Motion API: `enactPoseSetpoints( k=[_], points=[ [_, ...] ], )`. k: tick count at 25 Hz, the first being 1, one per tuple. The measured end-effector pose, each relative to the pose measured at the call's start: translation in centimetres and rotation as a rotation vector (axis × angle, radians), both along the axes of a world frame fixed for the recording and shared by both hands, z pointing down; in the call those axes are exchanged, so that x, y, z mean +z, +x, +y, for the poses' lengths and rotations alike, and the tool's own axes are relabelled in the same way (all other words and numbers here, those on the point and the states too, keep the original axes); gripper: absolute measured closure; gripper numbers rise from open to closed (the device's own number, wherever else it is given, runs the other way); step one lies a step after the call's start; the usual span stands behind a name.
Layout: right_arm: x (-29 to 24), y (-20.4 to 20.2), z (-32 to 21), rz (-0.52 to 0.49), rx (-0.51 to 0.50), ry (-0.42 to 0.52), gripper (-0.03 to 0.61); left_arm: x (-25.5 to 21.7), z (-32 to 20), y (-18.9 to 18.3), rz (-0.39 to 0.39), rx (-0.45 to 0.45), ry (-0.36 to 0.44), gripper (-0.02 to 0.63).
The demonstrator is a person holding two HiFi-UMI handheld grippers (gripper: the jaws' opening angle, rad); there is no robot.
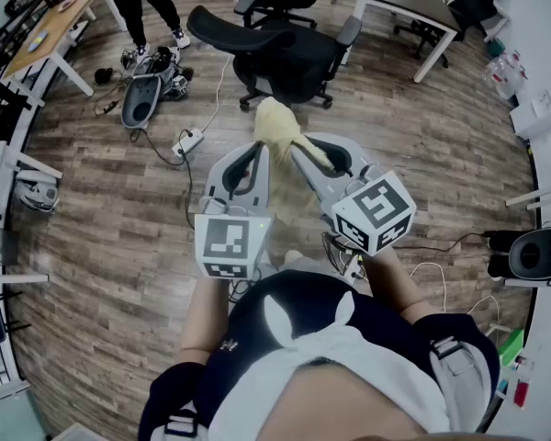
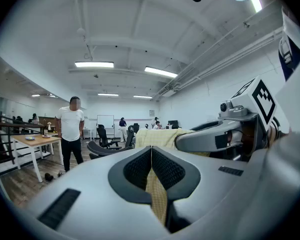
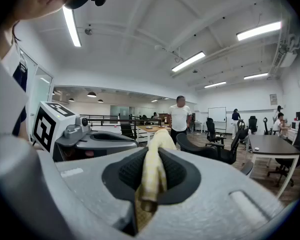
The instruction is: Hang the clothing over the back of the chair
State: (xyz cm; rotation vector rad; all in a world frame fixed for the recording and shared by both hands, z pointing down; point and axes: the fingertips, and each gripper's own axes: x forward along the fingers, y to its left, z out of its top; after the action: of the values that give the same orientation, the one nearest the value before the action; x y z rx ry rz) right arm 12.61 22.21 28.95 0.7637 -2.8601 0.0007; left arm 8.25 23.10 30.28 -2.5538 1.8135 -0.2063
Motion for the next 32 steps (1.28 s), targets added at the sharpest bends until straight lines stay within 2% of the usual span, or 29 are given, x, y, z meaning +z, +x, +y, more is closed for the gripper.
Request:
enactPoseSetpoints(
  k=[11,14,21,26,32],
  points=[
    [0.8,0.3,-1.3,0.001,-0.020,-0.026,0.534,1.7,-1.8,-0.5,0.054,-0.025,-0.082,0.606],
    [0.9,0.8,-2.0,-0.002,-0.035,-0.039,0.534,1.8,-2.7,0.2,0.073,-0.030,-0.088,0.606],
    [1.7,2.3,-2.6,-0.005,-0.080,-0.044,0.534,2.7,-3.4,2.4,0.064,-0.051,-0.084,0.606],
    [2.4,2.1,-3.4,-0.004,-0.112,-0.033,0.534,4.1,-3.9,2.2,0.083,-0.095,-0.103,0.607],
    [2.8,1.7,-4.9,-0.007,-0.121,-0.050,0.534,4.5,-5.8,1.9,0.078,-0.094,-0.115,0.606]
  ],
)
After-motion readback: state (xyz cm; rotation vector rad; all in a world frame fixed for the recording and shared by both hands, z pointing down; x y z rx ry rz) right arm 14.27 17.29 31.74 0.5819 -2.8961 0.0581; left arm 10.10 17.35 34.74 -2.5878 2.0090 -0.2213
